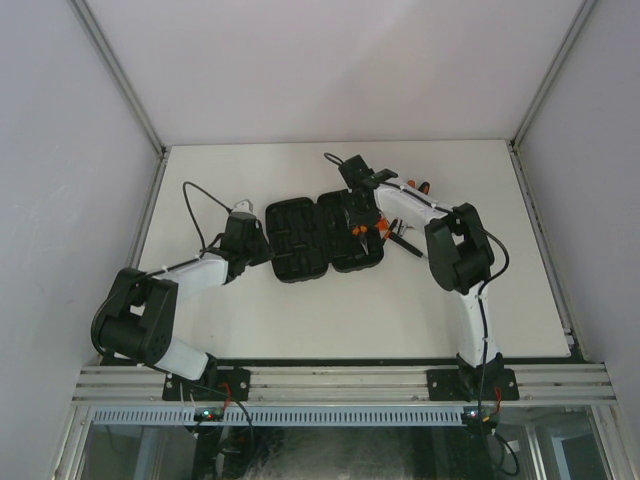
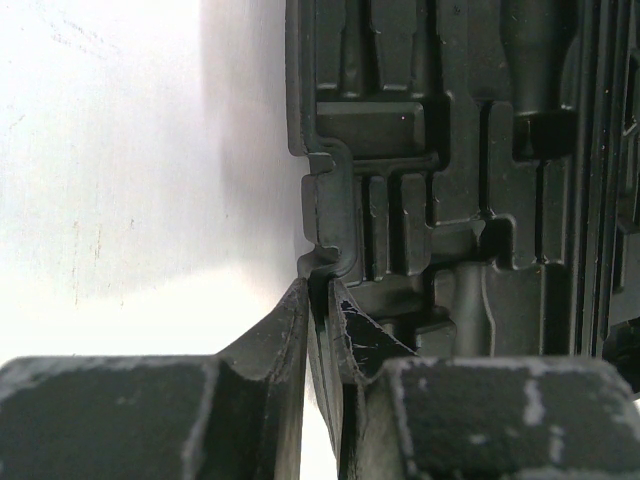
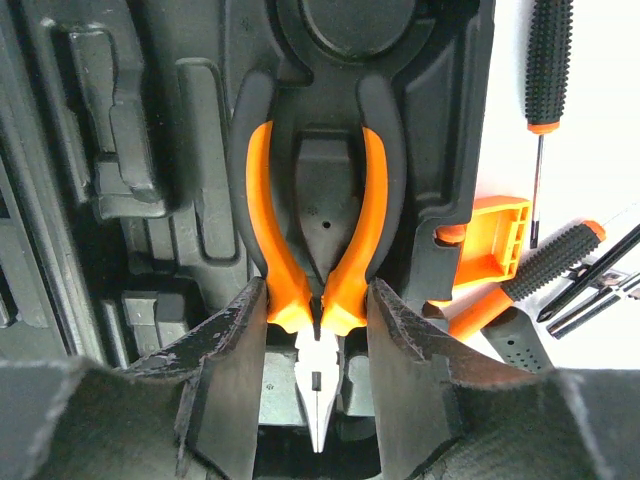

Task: Sort the tools into containers
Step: Place the pliers in the storage box.

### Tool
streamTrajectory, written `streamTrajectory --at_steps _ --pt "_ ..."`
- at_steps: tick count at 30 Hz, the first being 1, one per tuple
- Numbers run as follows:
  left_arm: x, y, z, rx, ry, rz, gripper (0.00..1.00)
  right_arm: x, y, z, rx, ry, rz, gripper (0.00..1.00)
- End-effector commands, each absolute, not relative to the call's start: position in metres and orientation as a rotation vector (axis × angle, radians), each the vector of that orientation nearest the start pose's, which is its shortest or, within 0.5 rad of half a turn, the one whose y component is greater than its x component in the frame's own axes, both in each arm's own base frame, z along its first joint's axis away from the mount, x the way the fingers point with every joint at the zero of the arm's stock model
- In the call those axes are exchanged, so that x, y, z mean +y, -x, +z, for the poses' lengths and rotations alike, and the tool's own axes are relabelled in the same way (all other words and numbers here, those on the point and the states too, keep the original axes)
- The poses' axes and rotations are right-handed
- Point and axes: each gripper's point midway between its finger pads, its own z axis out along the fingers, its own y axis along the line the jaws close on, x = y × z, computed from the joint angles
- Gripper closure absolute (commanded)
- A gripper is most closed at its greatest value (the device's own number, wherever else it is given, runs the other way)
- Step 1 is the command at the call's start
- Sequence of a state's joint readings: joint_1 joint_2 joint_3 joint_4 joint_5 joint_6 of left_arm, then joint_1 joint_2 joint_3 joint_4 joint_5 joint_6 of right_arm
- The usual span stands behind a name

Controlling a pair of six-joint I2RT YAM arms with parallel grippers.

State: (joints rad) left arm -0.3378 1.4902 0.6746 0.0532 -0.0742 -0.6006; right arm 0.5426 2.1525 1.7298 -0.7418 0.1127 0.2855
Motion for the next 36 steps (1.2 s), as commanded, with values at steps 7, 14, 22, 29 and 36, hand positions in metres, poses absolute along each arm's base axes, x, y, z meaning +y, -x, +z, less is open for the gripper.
streamTrajectory --at_steps 7,14,22,29,36 --pt "-0.134 -0.358 0.065 2.28 0.351 -0.398 0.84 0.239 -0.407 0.081 2.636 0.31 0.141 0.54" --pt "-0.134 -0.358 0.065 2.281 0.353 -0.4 0.84 0.241 -0.411 0.1 2.593 0.312 0.162 0.49" --pt "-0.135 -0.358 0.065 2.282 0.35 -0.403 0.84 0.245 -0.416 0.096 2.599 0.335 0.159 0.6" --pt "-0.135 -0.358 0.065 2.282 0.351 -0.403 0.84 0.243 -0.411 0.084 2.646 0.352 0.137 0.65" --pt "-0.134 -0.358 0.065 2.281 0.352 -0.404 0.84 0.242 -0.407 0.068 2.692 0.376 0.127 0.69"
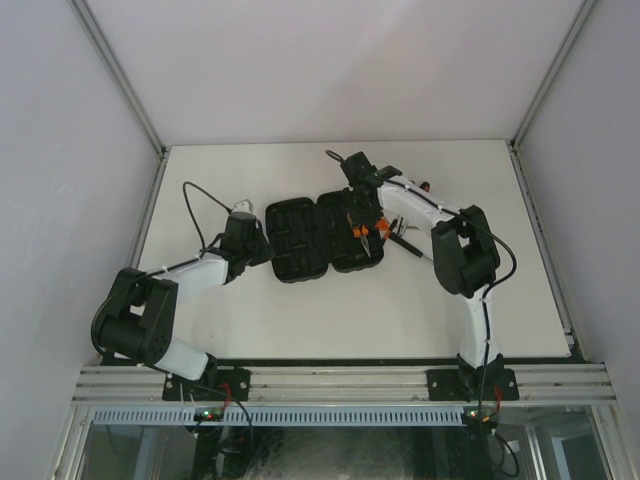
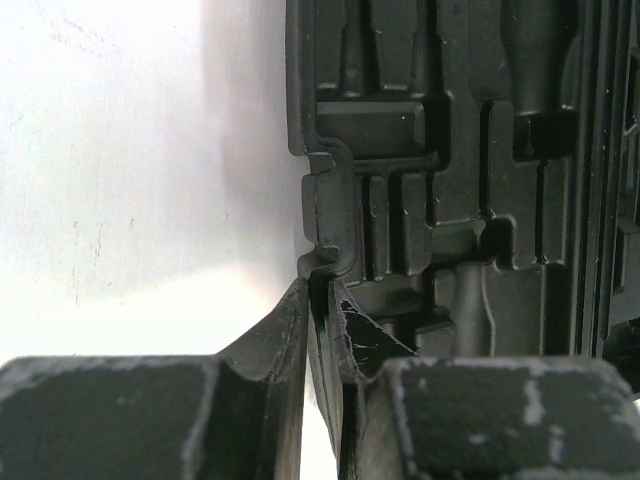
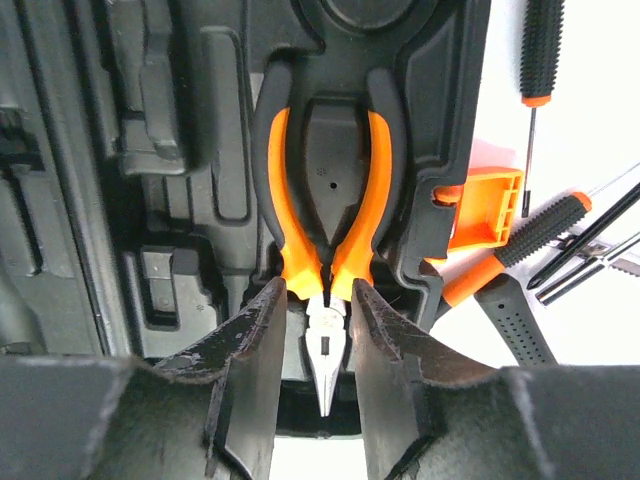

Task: Sort the tools into containers
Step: Place the pliers in the storage box.

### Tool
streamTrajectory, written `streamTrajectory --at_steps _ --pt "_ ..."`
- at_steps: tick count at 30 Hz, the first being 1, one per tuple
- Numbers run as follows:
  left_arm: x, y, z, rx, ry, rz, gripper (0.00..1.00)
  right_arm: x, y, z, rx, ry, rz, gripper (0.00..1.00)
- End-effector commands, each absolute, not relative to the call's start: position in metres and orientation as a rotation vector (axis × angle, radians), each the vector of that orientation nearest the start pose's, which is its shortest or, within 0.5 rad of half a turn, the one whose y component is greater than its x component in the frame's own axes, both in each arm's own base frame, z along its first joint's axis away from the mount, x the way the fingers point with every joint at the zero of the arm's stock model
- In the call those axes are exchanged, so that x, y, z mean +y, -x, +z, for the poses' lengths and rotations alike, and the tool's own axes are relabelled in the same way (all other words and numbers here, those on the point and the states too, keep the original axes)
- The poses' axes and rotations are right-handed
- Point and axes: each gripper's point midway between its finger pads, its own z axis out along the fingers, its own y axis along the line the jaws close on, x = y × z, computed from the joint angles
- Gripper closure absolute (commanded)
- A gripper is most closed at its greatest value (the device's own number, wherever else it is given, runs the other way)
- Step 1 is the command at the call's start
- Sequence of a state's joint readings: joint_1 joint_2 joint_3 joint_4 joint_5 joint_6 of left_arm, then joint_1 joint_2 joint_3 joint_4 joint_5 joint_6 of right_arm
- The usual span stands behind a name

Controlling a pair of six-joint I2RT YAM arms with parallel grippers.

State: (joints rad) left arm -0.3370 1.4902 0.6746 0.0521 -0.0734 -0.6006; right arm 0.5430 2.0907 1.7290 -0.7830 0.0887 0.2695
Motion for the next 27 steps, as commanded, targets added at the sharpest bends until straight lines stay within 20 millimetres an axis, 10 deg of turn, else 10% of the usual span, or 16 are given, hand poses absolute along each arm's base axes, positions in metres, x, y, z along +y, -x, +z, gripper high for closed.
streamTrajectory --at_steps 1,17,27 --pt "-0.134 -0.358 0.065 2.281 0.352 -0.403 0.84 0.243 -0.407 0.066 2.696 0.382 0.13 0.69" --pt "-0.132 -0.355 0.067 2.272 0.353 -0.401 0.84 0.239 -0.403 0.042 2.753 0.379 0.112 0.76" --pt "-0.121 -0.355 0.074 2.231 0.364 -0.343 0.85 0.255 -0.405 0.096 2.587 0.391 0.273 0.75"
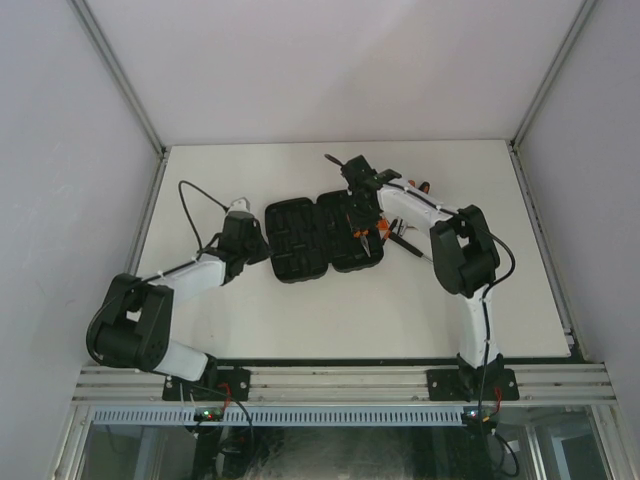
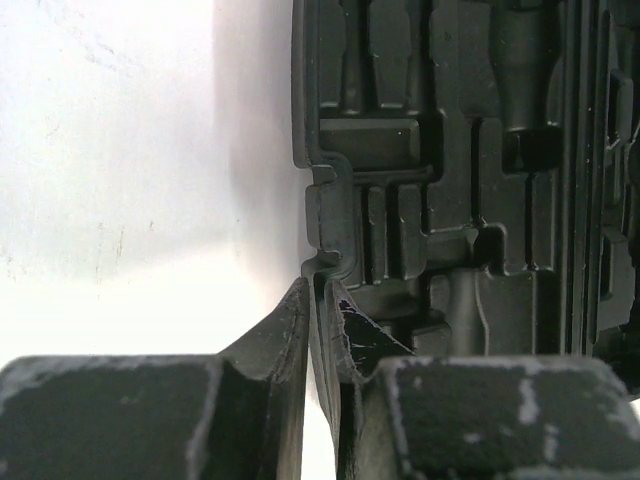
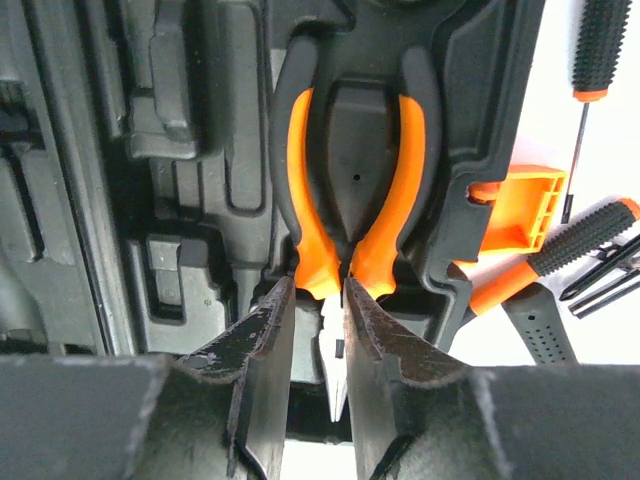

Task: Sort the tools into containers
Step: Place the pliers in the storage box.

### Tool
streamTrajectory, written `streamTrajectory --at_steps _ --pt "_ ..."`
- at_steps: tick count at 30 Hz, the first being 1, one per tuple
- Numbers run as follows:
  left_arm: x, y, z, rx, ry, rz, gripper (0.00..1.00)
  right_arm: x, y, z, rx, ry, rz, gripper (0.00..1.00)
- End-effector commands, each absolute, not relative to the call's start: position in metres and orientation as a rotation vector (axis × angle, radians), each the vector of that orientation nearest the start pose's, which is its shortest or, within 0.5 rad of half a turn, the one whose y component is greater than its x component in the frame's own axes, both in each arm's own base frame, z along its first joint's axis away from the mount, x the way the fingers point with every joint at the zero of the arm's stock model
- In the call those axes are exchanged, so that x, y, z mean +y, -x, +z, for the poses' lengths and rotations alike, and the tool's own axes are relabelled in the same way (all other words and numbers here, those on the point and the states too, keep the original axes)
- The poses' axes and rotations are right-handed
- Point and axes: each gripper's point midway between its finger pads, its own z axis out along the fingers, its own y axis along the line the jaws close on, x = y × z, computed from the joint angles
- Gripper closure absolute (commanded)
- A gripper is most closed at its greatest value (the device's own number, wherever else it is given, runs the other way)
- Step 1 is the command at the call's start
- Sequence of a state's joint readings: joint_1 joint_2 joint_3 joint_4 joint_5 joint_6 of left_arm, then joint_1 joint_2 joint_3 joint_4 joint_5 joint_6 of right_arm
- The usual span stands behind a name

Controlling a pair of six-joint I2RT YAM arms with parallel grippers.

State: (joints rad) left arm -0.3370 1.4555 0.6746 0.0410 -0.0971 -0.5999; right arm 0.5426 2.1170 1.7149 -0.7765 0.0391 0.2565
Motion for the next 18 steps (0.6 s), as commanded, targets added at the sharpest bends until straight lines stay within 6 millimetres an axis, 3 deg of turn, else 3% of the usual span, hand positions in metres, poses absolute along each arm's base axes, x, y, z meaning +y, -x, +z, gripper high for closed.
streamTrajectory --at_steps 1,7,13,18 --pt "-0.12 -0.355 0.076 2.224 0.365 -0.338 0.85 0.256 -0.406 0.104 2.56 0.391 0.285 0.73" --pt "-0.118 -0.351 0.072 2.219 0.365 -0.338 0.85 0.248 -0.403 0.15 2.397 0.396 0.323 0.59" --pt "-0.121 -0.341 0.064 2.245 0.349 -0.356 0.85 0.23 -0.396 0.18 2.299 0.387 0.316 0.52" --pt "-0.125 -0.327 0.06 2.269 0.315 -0.358 0.85 0.219 -0.387 0.197 2.231 0.346 0.329 0.36"
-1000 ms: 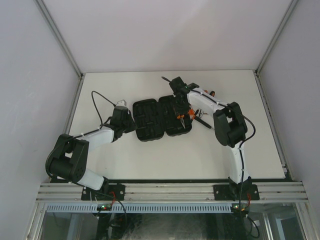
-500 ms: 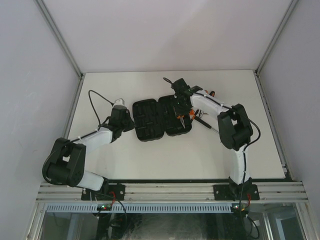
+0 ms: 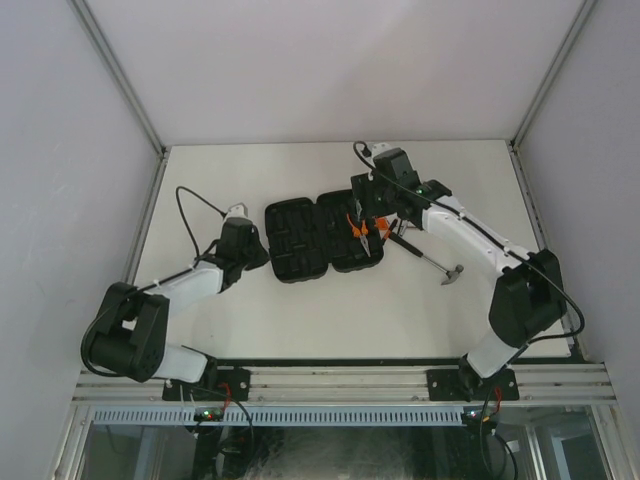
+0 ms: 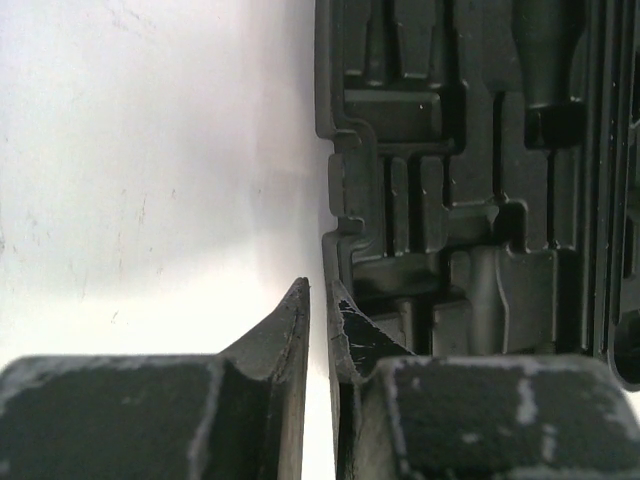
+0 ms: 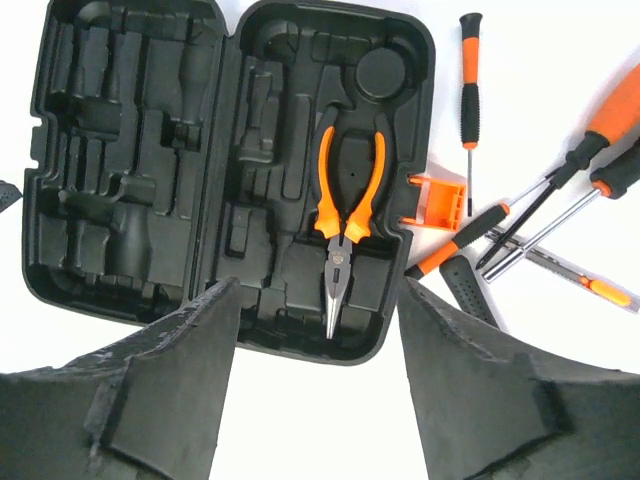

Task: Sort the tools into containers
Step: Place the pliers in the storage box, then move the storage box to the center of the board.

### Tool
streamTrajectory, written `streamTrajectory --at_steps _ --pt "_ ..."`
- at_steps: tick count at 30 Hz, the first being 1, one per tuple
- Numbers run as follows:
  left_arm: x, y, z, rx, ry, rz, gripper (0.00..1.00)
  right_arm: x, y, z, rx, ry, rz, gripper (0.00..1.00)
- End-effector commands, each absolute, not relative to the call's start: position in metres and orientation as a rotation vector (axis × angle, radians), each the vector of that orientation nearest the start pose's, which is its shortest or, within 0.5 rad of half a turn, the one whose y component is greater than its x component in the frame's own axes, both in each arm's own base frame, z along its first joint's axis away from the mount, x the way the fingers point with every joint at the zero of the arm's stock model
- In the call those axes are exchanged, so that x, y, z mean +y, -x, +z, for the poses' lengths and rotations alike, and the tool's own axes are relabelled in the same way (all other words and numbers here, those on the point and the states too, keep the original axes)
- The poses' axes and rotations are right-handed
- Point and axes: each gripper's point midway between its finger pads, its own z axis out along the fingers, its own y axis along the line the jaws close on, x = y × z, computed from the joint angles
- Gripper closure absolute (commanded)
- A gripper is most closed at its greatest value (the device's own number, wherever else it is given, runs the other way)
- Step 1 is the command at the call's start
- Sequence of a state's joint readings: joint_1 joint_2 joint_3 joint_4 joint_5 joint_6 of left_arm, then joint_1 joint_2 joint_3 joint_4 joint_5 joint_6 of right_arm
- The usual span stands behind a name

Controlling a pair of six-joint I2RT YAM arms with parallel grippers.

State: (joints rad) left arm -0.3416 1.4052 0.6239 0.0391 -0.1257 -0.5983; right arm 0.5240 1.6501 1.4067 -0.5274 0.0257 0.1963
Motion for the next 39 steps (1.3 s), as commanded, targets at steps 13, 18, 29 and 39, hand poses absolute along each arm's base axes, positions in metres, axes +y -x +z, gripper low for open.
streamTrajectory --at_steps 13,18,29,39 --pt "-0.118 -0.279 0.058 2.27 0.411 -0.363 0.86 0.197 -0.361 0.189 2.175 0.175 0.383 0.36" --pt "-0.121 -0.267 0.058 2.269 0.413 -0.379 0.86 0.197 -0.357 0.172 2.204 0.168 0.401 0.36" --pt "-0.137 -0.284 0.084 2.219 0.371 -0.459 0.62 0.202 -0.359 0.148 2.341 0.154 0.517 0.41" --pt "-0.144 -0.325 0.074 2.266 0.34 -0.399 0.61 0.201 -0.349 0.145 2.371 0.19 0.499 0.43"
